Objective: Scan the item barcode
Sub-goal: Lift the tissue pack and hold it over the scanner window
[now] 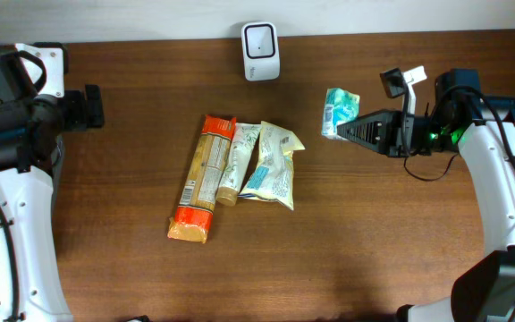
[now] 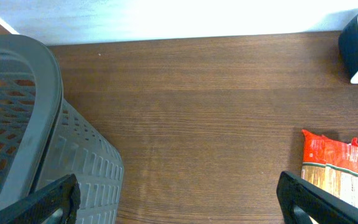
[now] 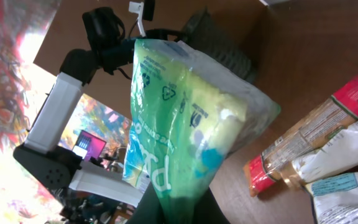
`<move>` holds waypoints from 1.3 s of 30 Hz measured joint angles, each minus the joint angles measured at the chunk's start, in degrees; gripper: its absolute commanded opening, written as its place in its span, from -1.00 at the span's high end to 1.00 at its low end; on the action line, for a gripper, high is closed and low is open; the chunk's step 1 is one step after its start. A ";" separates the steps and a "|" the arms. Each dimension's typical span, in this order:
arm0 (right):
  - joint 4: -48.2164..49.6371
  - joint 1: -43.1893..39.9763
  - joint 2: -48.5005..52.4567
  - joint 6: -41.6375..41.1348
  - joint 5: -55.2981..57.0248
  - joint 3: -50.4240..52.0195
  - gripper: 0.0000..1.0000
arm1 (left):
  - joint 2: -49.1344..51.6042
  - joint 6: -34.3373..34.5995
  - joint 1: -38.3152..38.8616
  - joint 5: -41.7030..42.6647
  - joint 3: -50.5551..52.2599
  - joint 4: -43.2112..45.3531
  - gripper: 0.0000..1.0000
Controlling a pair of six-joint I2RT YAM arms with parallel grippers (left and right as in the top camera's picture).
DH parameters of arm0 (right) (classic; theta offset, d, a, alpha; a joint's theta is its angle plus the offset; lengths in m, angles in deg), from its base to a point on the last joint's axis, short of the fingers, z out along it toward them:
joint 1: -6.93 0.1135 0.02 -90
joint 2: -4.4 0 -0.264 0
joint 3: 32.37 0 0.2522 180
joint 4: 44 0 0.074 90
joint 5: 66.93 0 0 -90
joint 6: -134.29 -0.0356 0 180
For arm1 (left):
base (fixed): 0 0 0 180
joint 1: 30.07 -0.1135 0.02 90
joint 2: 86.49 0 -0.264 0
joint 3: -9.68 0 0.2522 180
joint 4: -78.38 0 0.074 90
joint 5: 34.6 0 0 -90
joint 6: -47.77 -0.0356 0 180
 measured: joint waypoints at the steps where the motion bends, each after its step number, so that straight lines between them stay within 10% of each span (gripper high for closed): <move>1: 1.51 0.02 0.00 -0.11 0.85 0.00 0.92 | 0.00 0.00 0.00 0.00 0.00 0.00 -0.98; 5: 21.44 10.03 0.00 -21.11 32.28 -1.18 0.92 | 0.00 0.00 0.00 0.00 0.00 0.00 -0.98; 8: 18.58 25.24 5.68 -33.51 70.44 -19.89 0.92 | 0.00 0.00 0.00 0.00 0.02 -0.22 -0.98; 12: 18.14 33.46 29.51 -27.43 100.35 -47.93 0.92 | 0.00 0.00 0.00 0.02 0.07 -0.22 -0.98; 15: 40.79 36.33 45.18 -12.55 120.06 -49.09 0.92 | 0.00 0.00 0.00 -0.02 0.07 0.09 -0.98; 22: 71.14 36.98 57.59 23.19 126.95 -48.94 0.92 | 0.00 0.00 0.00 0.00 0.11 0.00 -0.98; 34: 67.80 36.61 57.59 25.49 128.08 -48.94 0.92 | 0.00 0.00 0.00 0.02 0.11 0.00 -0.98; 39: 44.74 36.39 51.76 14.97 119.75 -48.72 0.92 | 0.00 0.00 0.00 0.02 0.11 0.09 -0.98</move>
